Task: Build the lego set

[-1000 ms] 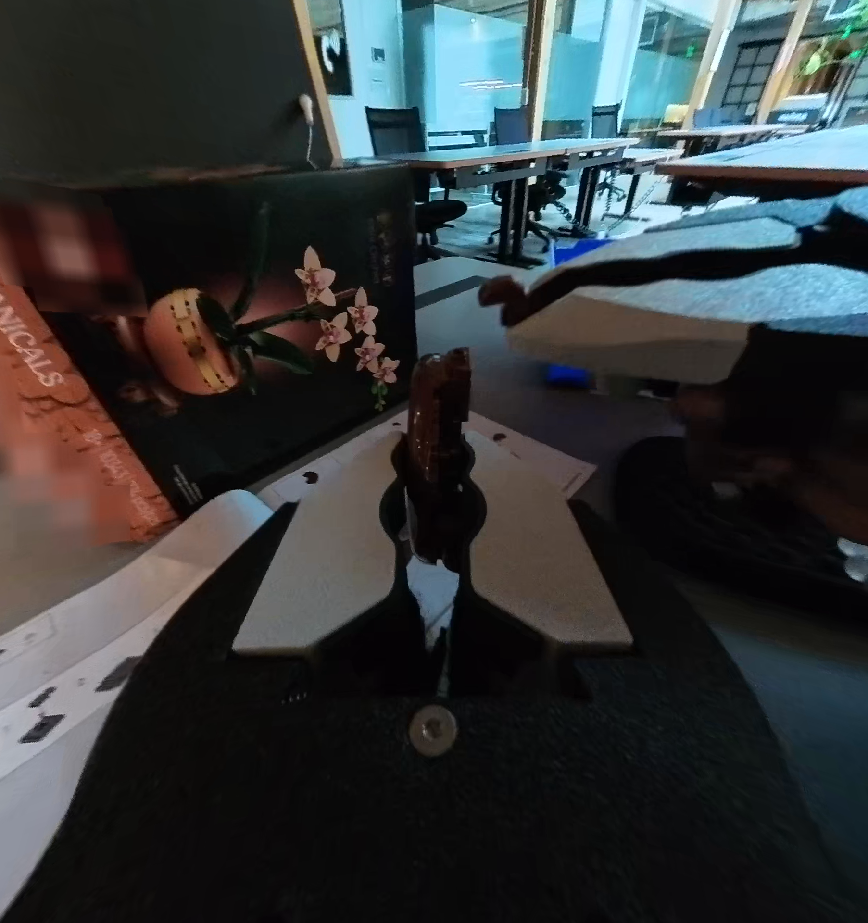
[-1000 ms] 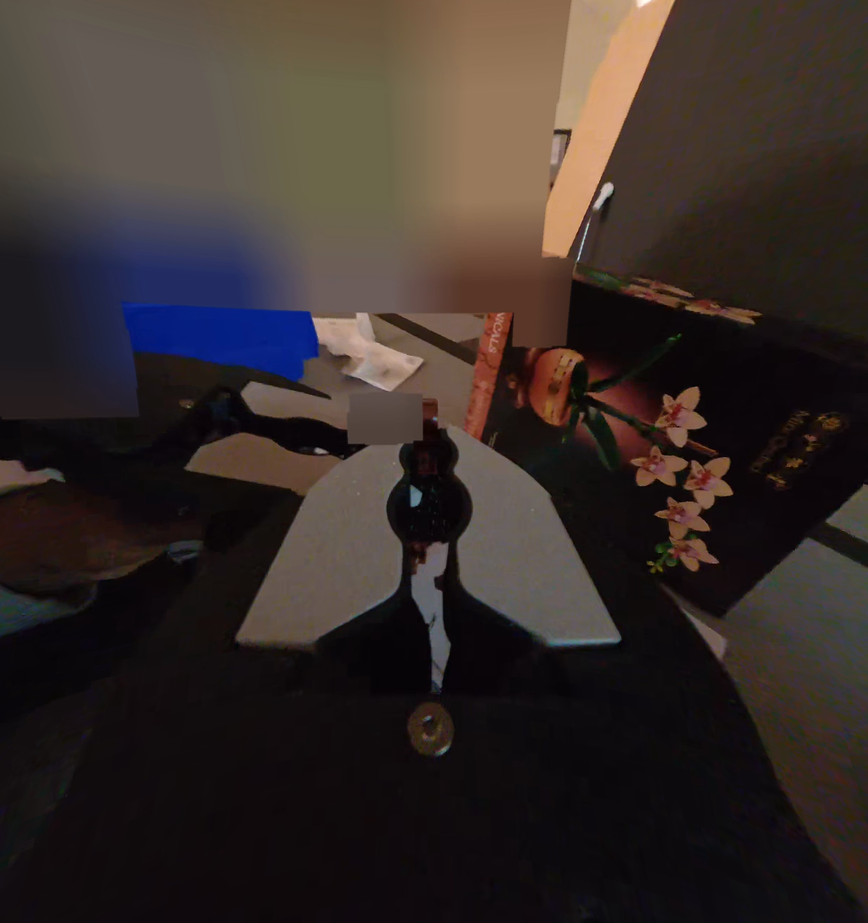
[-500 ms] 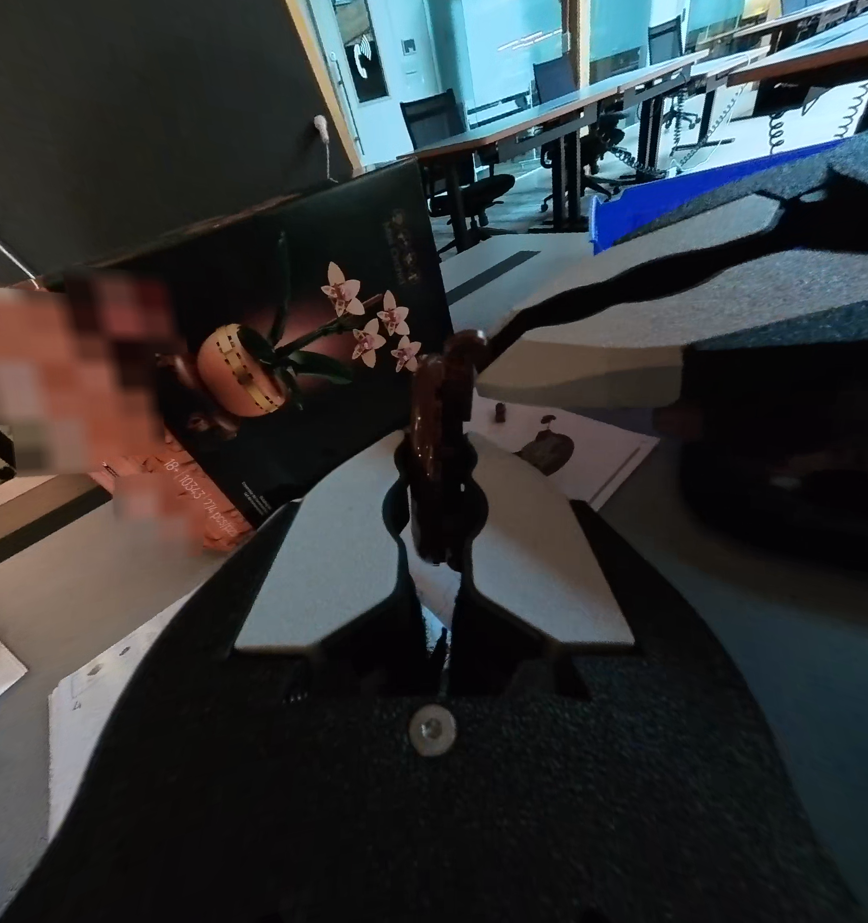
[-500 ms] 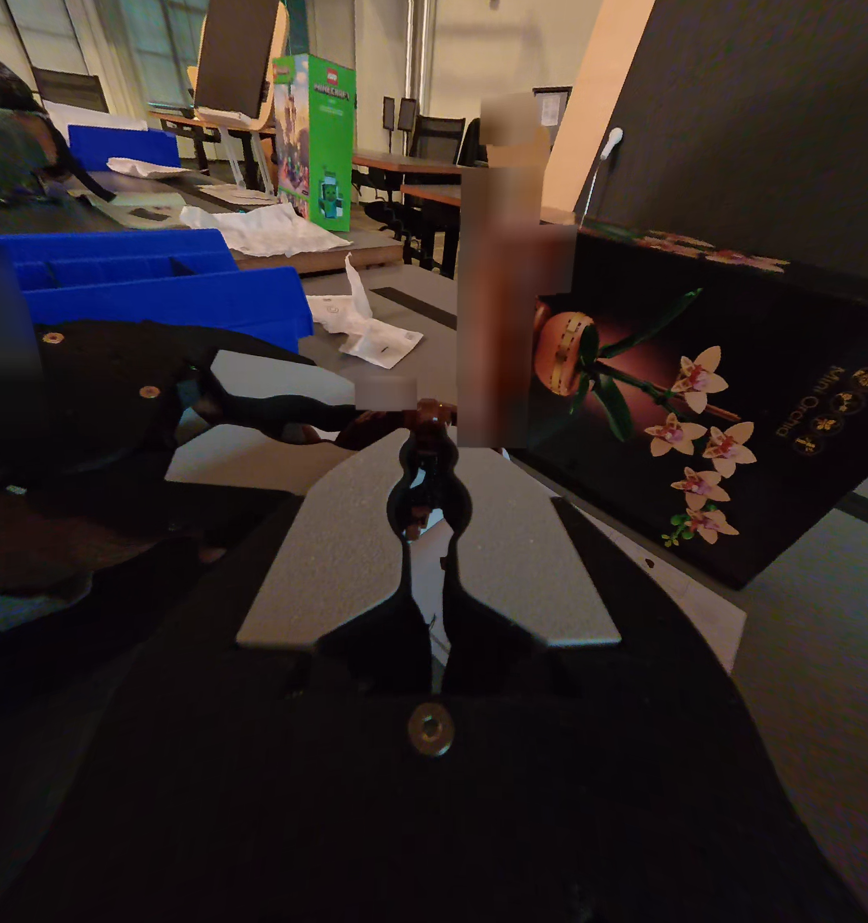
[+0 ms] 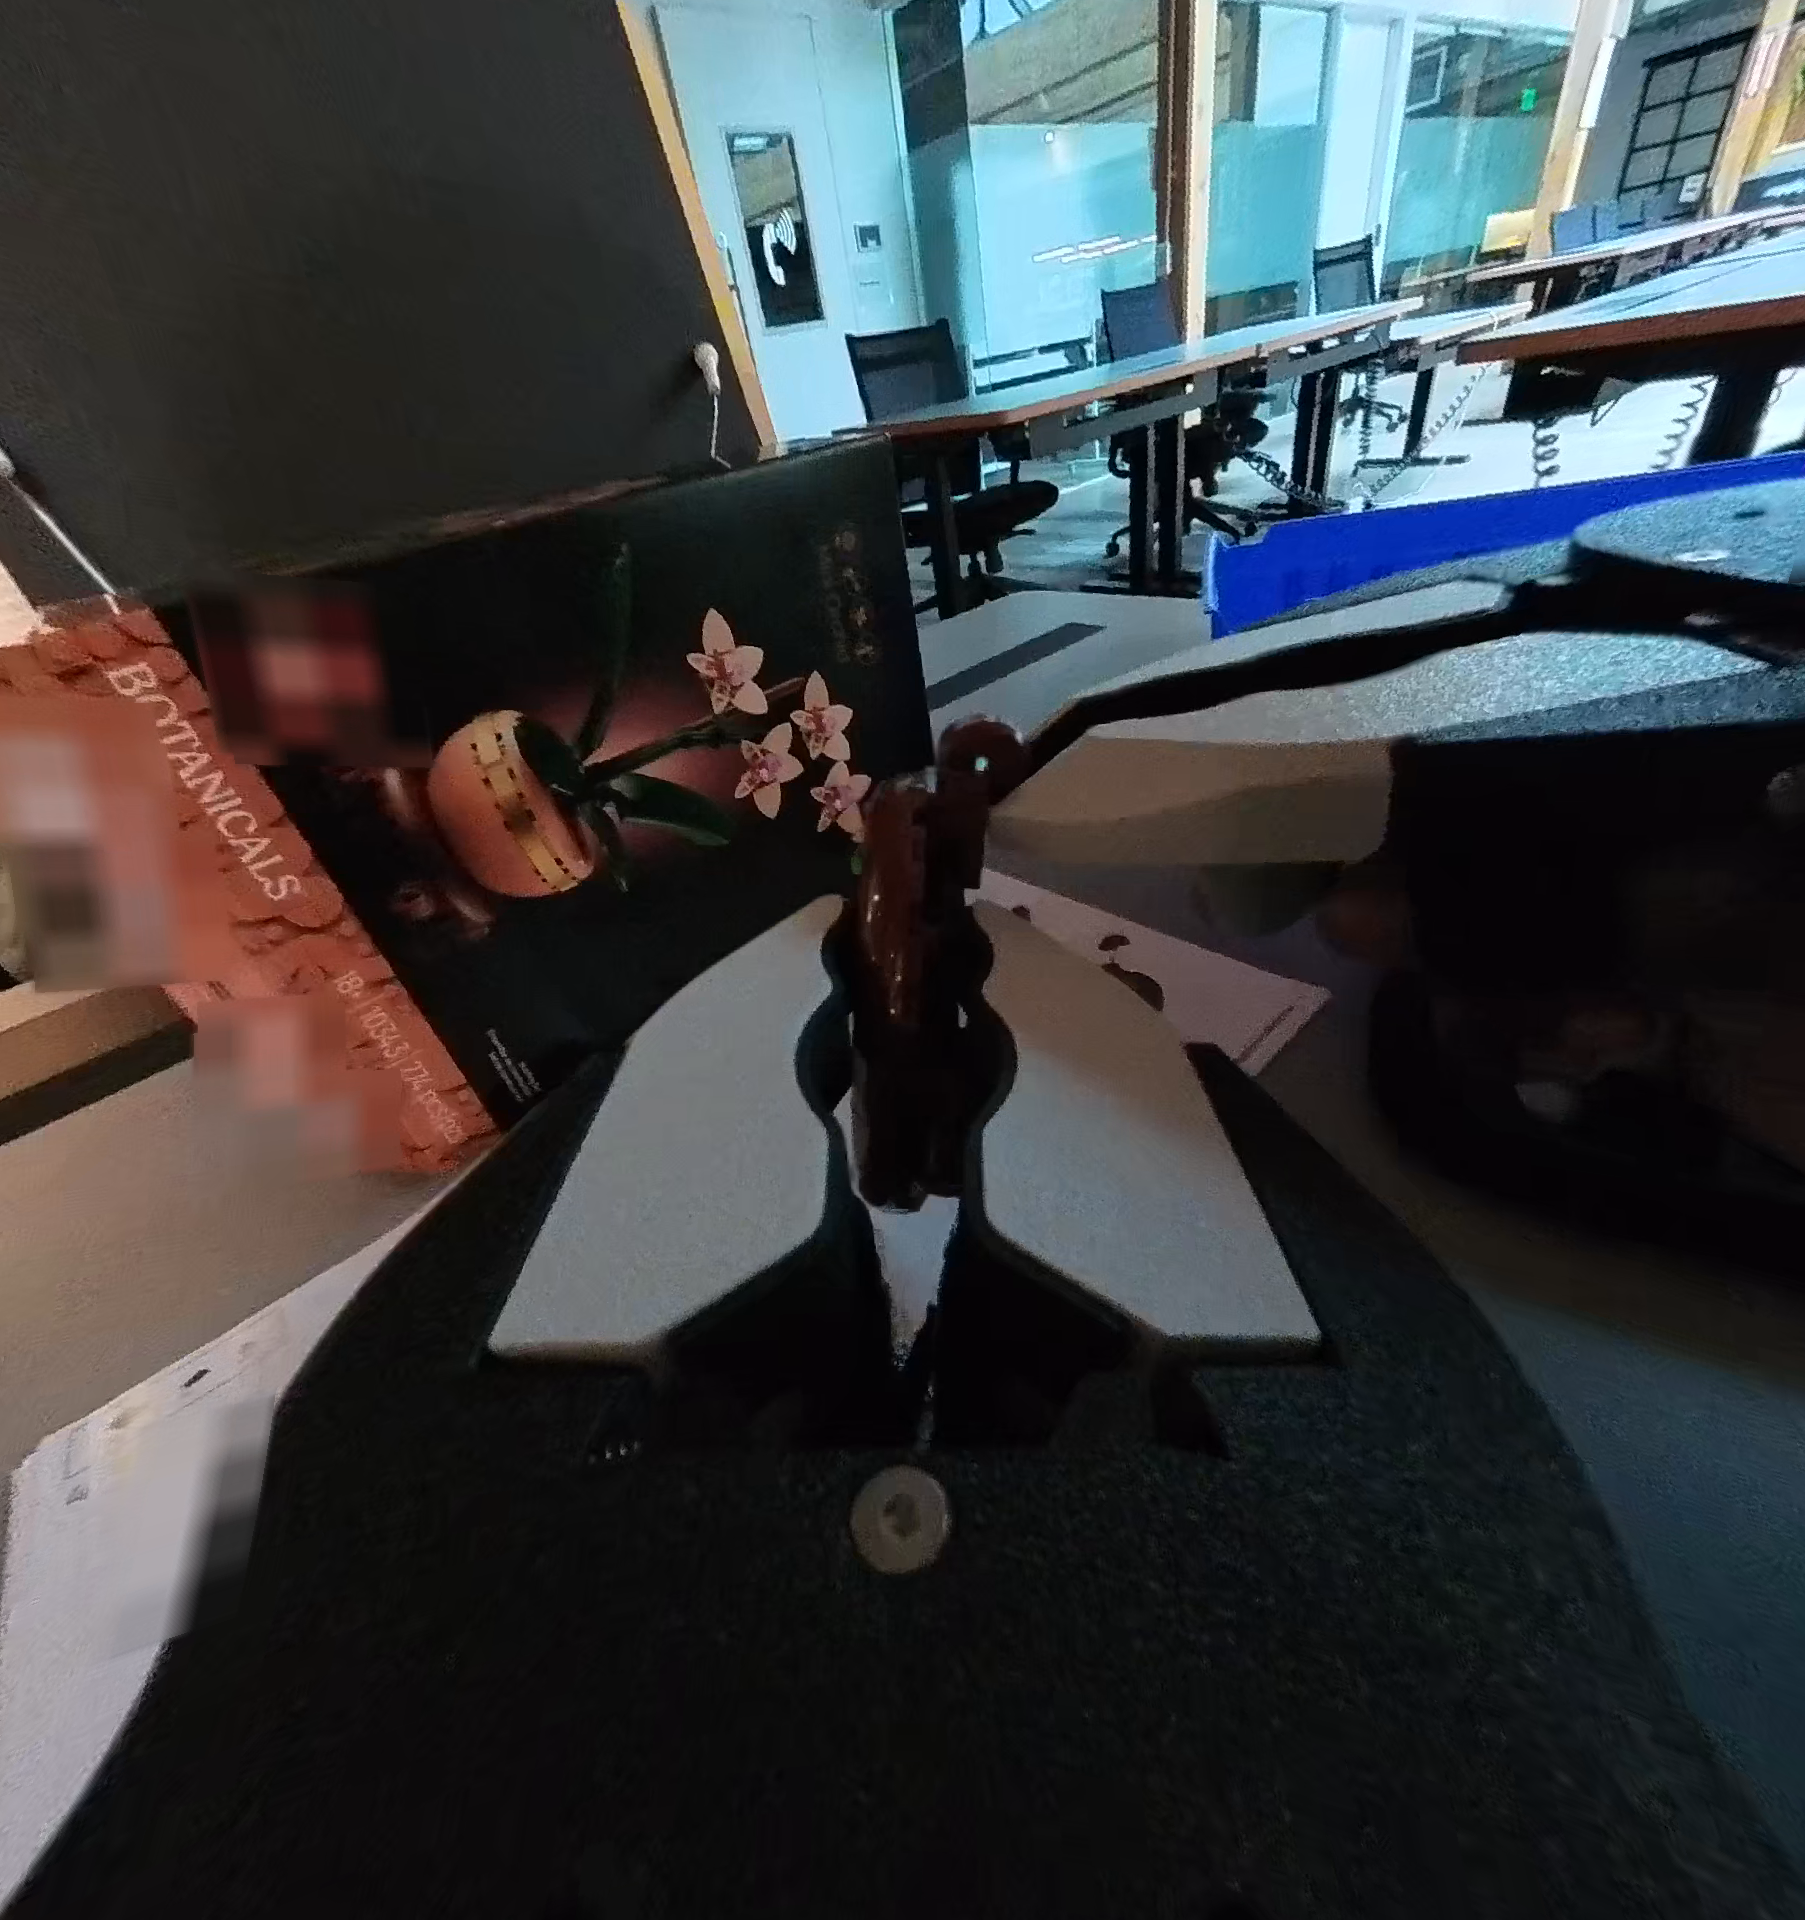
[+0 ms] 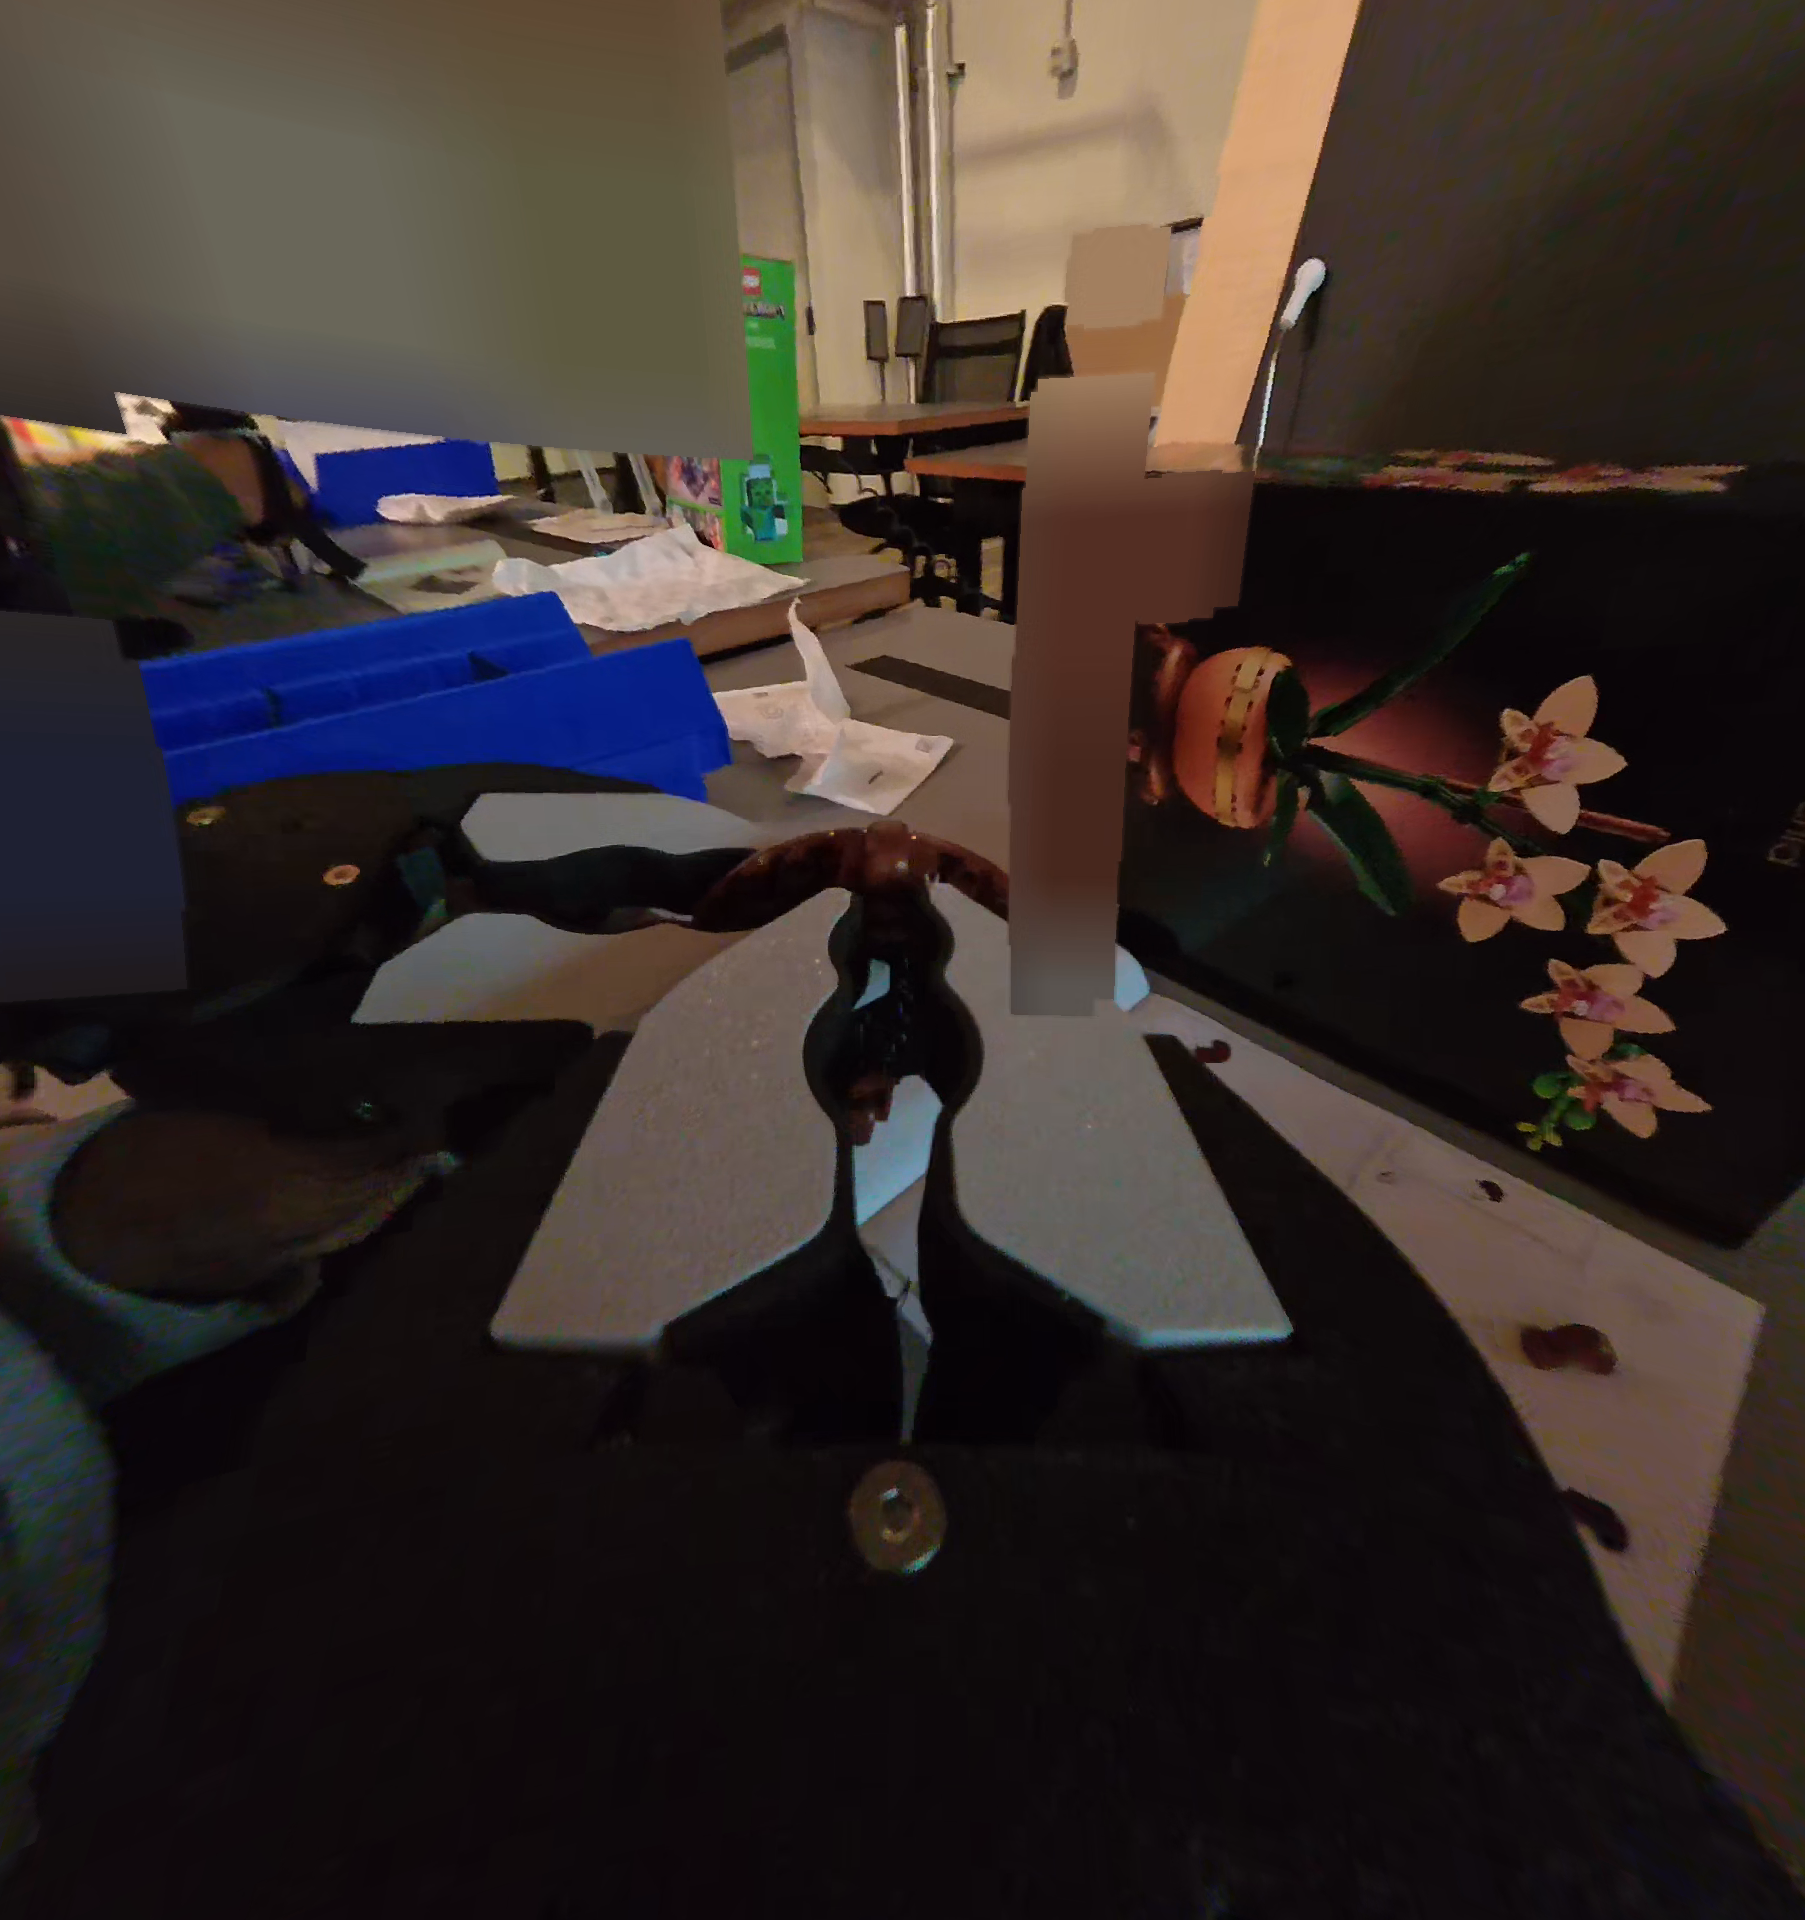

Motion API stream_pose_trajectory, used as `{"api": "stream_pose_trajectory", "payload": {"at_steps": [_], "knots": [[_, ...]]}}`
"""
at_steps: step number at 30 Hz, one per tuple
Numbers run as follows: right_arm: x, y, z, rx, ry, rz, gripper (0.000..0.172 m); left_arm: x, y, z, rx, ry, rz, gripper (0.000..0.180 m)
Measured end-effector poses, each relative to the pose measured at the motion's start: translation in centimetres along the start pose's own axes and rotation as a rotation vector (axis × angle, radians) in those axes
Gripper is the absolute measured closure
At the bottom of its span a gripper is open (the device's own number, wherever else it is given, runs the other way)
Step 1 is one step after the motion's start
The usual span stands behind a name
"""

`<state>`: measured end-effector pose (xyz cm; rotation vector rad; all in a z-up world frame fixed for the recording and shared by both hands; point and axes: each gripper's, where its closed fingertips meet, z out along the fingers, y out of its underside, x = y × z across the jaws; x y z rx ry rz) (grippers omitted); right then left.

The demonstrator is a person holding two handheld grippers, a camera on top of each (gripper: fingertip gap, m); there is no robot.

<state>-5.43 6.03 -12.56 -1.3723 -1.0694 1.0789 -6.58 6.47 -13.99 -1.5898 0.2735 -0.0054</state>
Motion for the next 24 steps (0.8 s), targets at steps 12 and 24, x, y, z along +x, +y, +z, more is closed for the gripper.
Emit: {"api": "stream_pose_trajectory", "payload": {"at_steps": [12,24], "knots": [[-1.1,-0.4,-0.1,0.029,-0.142,0.1,0.166,-0.5,-1.3,-1.1,0.071,-0.12,0.263,0.165],[-0.6,0.8,0.1,-0.055,-0.108,-0.034,0.166,-0.4,-0.8,-1.0,0.026,-0.144,0.377,0.165]]}}
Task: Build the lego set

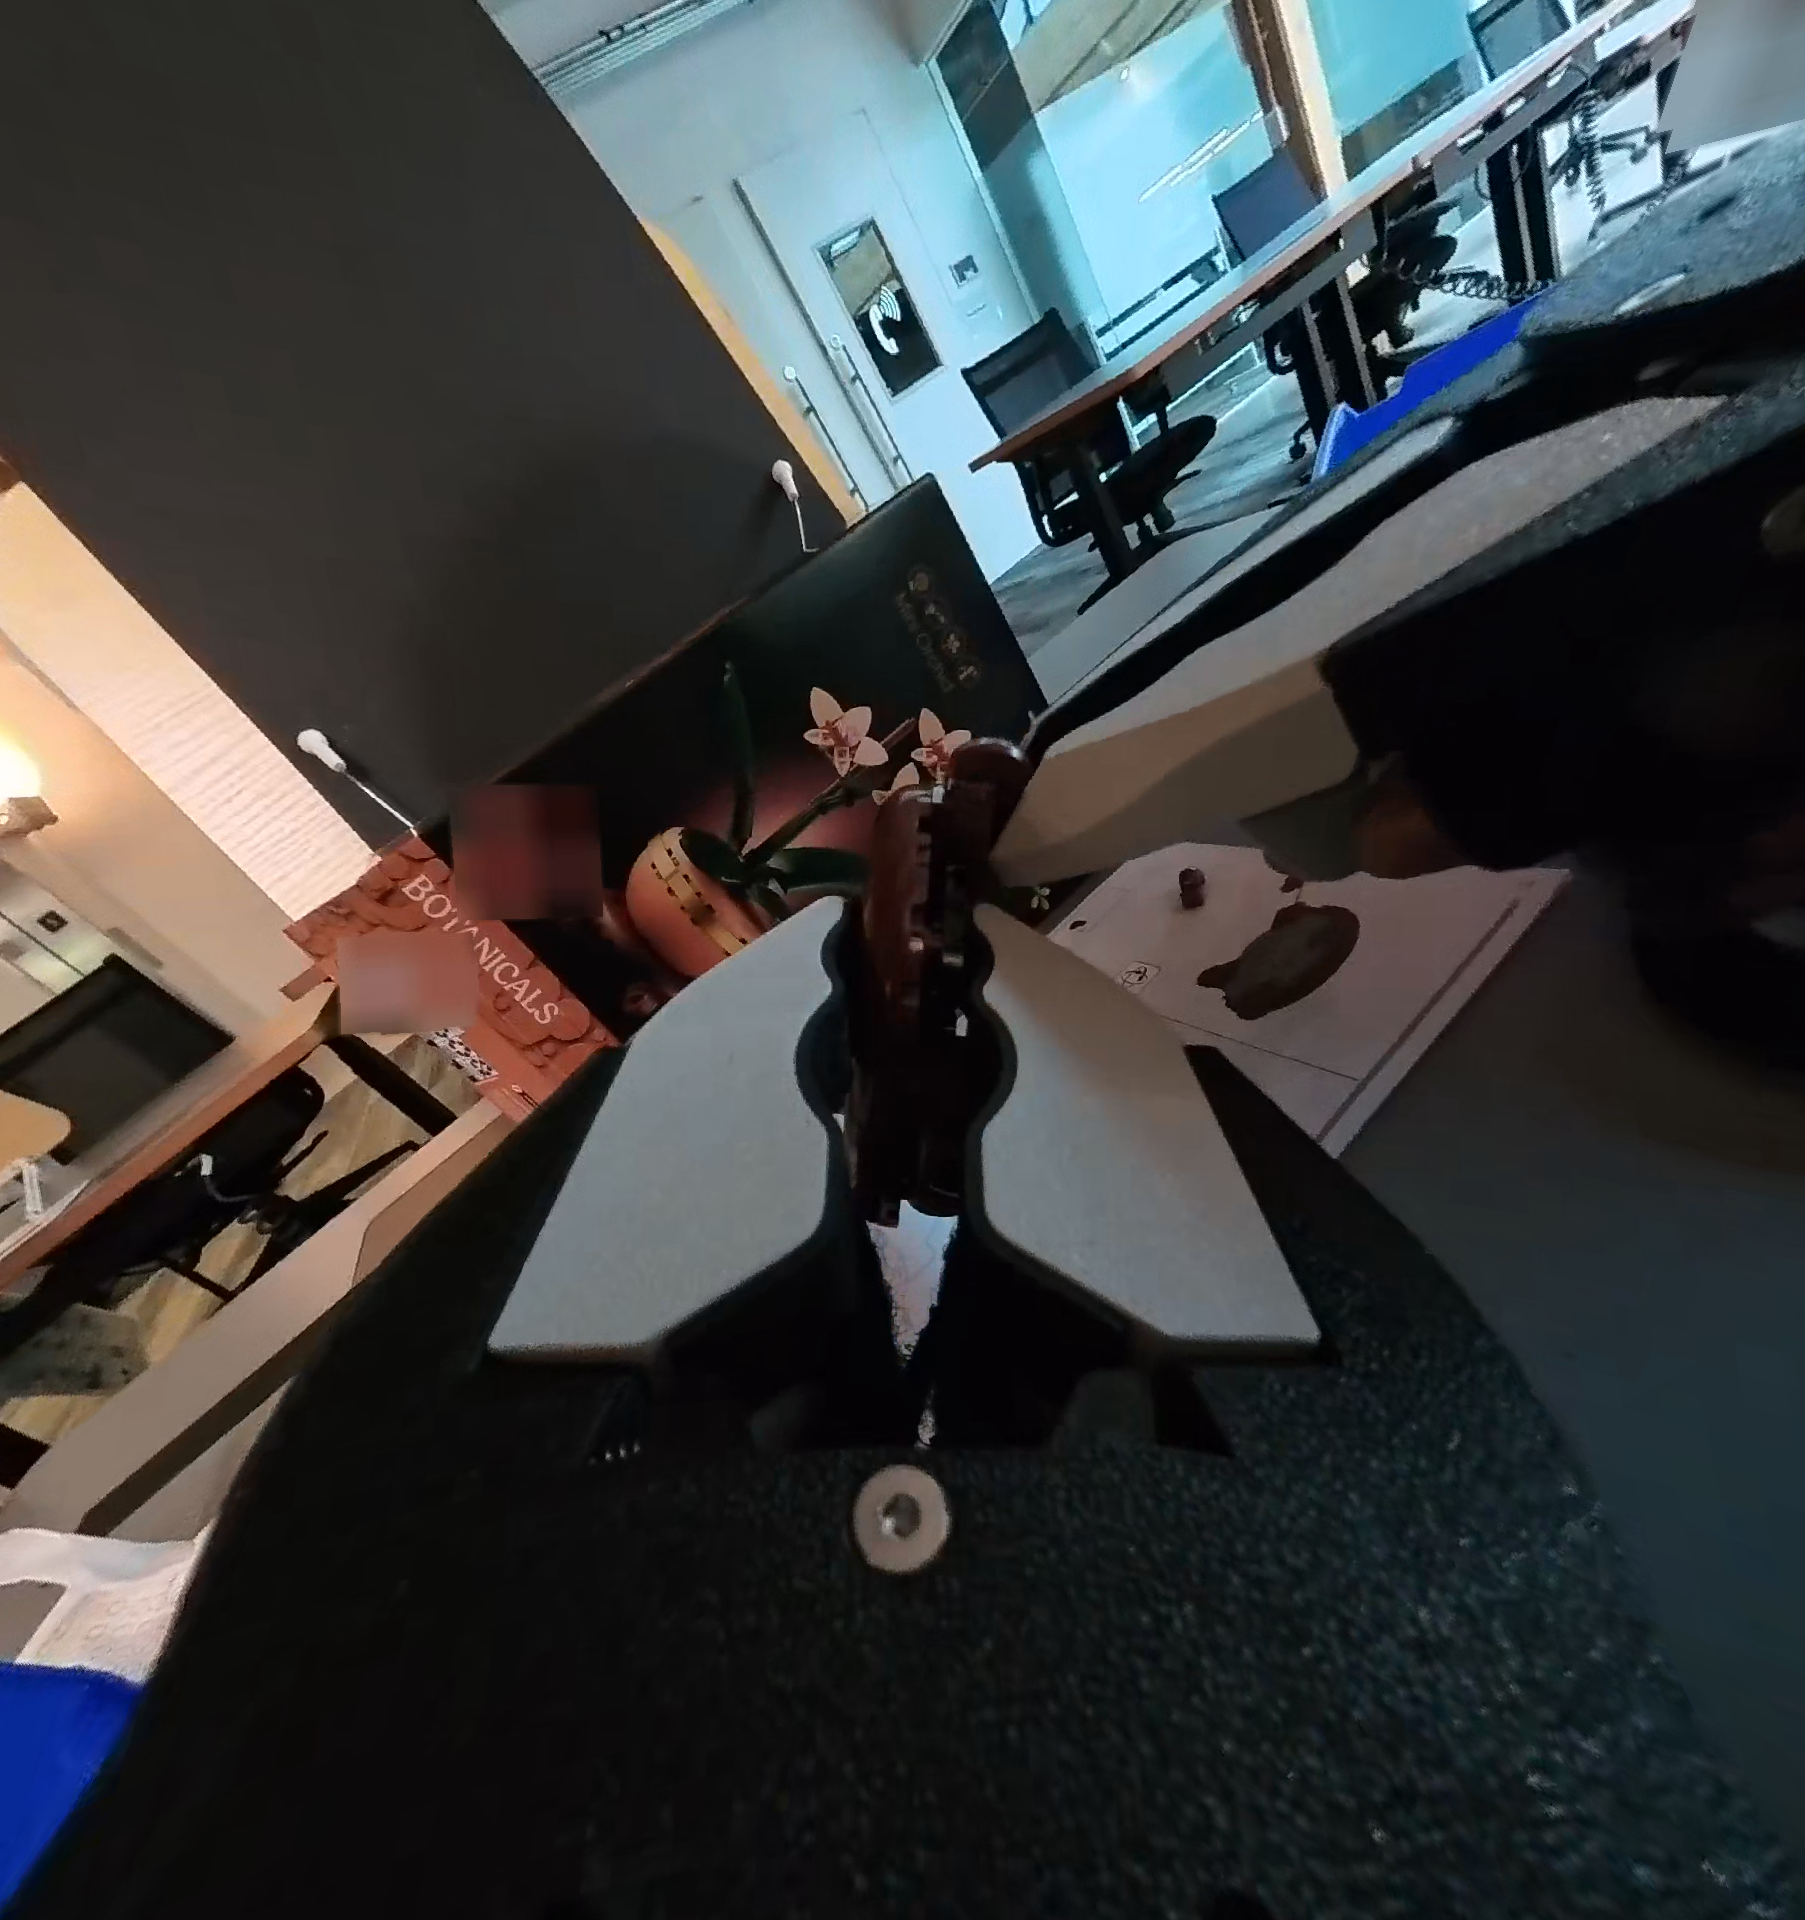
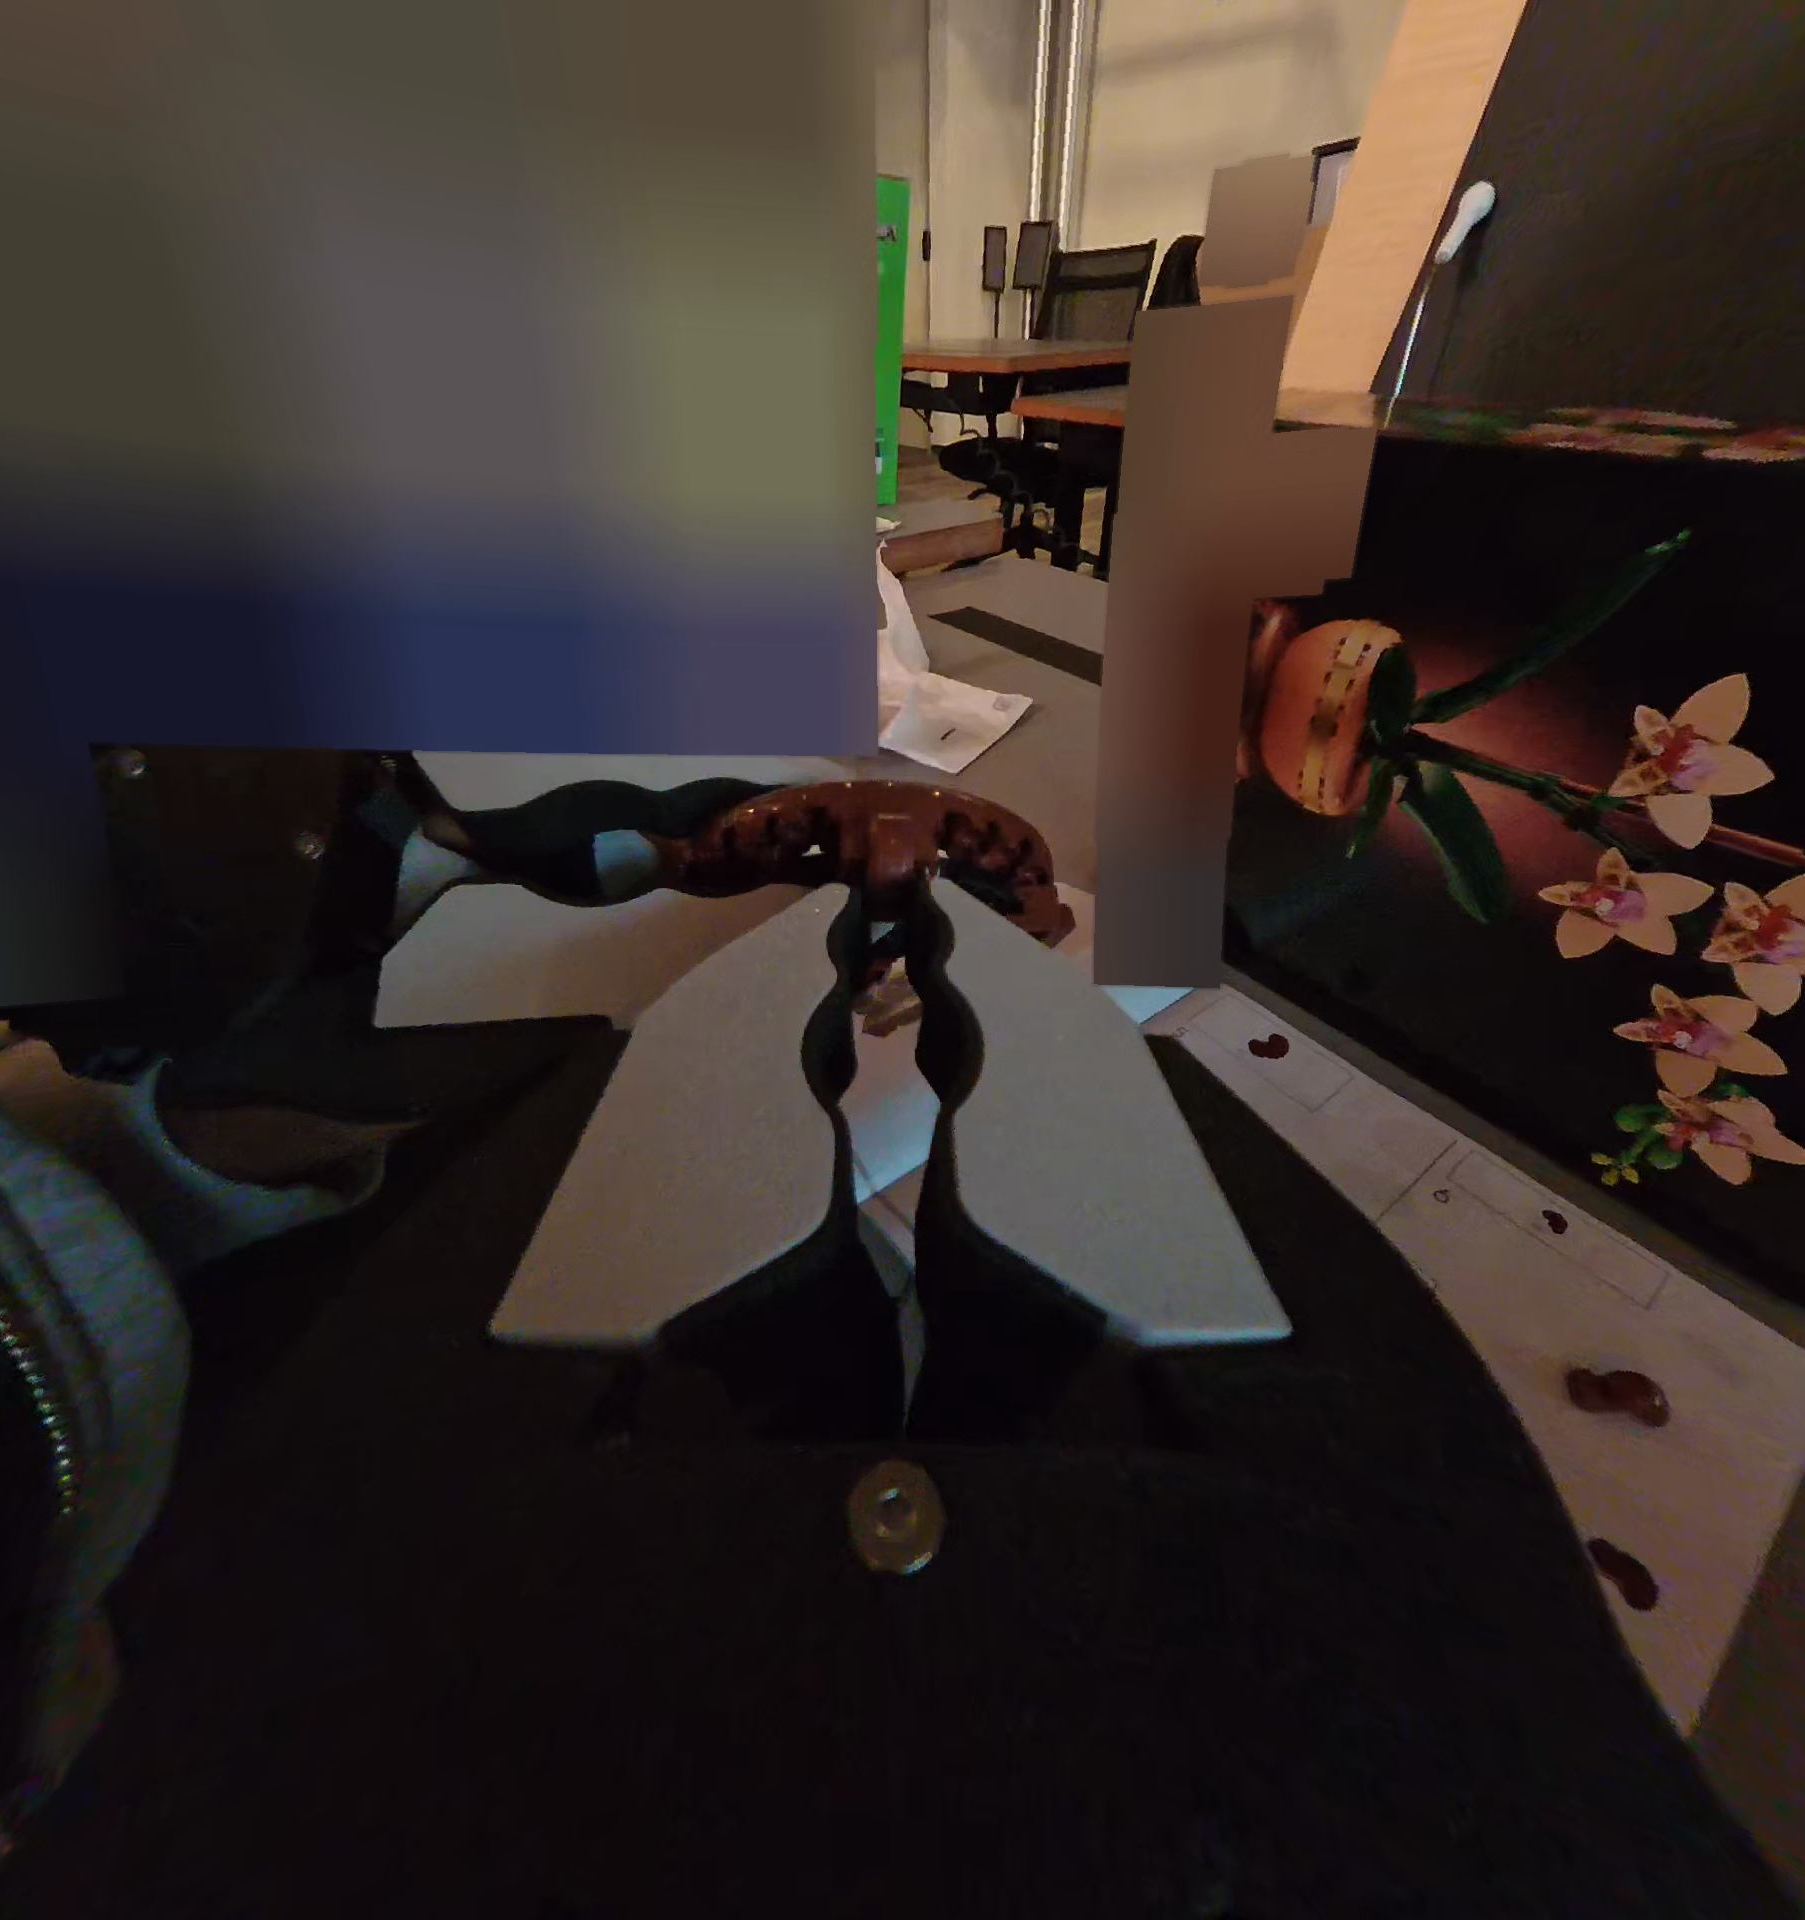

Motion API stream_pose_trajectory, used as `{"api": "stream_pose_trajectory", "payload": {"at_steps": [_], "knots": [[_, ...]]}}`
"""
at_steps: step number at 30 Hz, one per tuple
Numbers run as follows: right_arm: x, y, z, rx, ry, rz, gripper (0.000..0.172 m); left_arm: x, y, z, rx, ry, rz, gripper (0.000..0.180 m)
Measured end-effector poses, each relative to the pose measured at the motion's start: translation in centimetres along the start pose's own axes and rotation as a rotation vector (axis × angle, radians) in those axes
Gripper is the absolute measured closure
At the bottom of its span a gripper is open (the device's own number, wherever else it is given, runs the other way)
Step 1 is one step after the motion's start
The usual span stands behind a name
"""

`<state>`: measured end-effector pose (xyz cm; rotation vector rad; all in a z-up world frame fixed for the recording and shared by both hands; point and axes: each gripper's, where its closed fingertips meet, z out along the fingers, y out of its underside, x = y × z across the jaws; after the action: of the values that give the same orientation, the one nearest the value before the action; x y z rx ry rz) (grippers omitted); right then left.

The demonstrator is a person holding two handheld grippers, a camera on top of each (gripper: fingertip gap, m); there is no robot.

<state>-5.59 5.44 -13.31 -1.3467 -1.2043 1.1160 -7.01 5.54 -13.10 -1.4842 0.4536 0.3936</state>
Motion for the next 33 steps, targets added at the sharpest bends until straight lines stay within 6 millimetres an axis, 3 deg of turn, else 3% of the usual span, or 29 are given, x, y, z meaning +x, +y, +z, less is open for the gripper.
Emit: {"api": "stream_pose_trajectory", "payload": {"at_steps": [5,9,17,20,23,29,32,33], "knots": [[0.1,0.4,0.1,-0.018,-0.003,-0.006,0.166,0.1,0.2,0.1,-0.009,0.004,0.014,0.165],[-0.2,-0.7,0.0,-0.012,-0.015,-0.034,0.166,-0.4,-0.6,-0.1,0.033,-0.032,0.02,0.165],[0.3,0.1,0.9,-0.078,0.037,-0.067,0.165,-0.4,1.0,0.6,-0.02,-0.004,-0.077,0.164],[0.2,-0.7,1.1,-0.041,0.061,-0.086,0.144,-0.7,1.1,0.6,0.002,0.032,-0.24,0.164],[0.1,-2.0,0.5,0.068,0.039,-0.003,0.139,-1.6,1.3,0.4,0.028,0.05,-0.408,0.164],[0.0,-5.6,-2.5,0.424,-0.169,0.347,0.134,-2.6,0.8,0.1,0.114,0.089,-0.612,0.164],[0.3,-8.2,-5.8,0.718,-0.352,0.559,0.167,-2.8,0.6,0.0,0.137,0.089,-0.634,0.164],[1.1,-8.6,-6.8,0.807,-0.394,0.656,0.169,-2.8,0.6,0.0,0.134,0.09,-0.638,0.163]]}}
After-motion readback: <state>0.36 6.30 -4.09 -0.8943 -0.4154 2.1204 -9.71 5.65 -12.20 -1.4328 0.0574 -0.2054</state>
